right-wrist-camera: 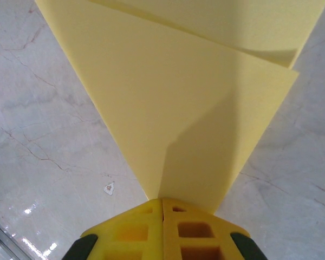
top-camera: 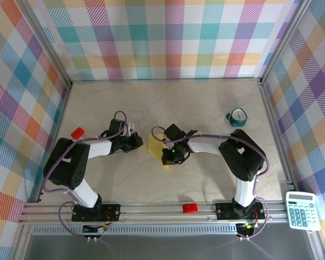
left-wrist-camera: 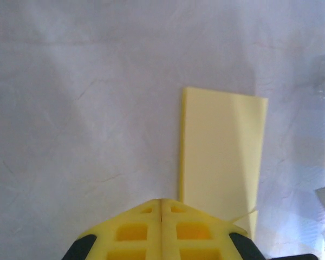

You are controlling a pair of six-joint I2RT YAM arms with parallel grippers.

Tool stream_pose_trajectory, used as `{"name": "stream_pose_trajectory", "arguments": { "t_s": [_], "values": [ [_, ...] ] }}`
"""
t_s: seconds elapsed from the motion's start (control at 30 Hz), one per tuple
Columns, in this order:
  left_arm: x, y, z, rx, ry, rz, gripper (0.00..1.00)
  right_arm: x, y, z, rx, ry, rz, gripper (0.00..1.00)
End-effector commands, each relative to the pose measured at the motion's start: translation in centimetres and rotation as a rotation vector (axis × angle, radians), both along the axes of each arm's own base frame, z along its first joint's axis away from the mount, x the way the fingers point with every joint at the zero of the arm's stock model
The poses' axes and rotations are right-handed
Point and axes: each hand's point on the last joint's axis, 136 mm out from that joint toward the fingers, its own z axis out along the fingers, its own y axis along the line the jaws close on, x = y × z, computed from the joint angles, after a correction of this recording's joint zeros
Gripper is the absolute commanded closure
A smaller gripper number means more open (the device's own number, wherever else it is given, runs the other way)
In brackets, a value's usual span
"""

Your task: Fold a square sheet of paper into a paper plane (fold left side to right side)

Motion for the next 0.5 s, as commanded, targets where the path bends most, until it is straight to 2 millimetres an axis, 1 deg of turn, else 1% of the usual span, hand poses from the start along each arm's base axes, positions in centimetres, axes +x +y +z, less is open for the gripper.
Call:
{"name": "stream_pose_trajectory", "arguments": {
  "t_s": [0.0,0.1,0.23,0.33,0.47],
  "values": [
    [-0.9,-0.5,1.8,-0.013,-0.056,-0.042,1.00,-1.6,-4.2,-4.3,-0.195,0.047,-0.016,1.00],
    [-2.3,-2.8,2.3,-0.063,-0.057,-0.120,1.00,-1.3,-3.8,-4.0,-0.173,0.035,-0.011,1.00],
    [-3.8,-5.7,1.8,-0.084,-0.043,-0.192,1.00,-1.2,-3.6,-4.0,-0.163,0.029,-0.013,1.00],
    [-4.3,-7.0,0.9,-0.066,-0.022,-0.227,1.00,-1.3,-3.5,-4.0,-0.157,0.035,-0.012,1.00],
    [-4.5,-7.7,-0.7,-0.038,0.008,-0.242,1.00,-1.3,-3.2,-3.9,-0.139,0.038,-0.010,1.00]
  ]
}}
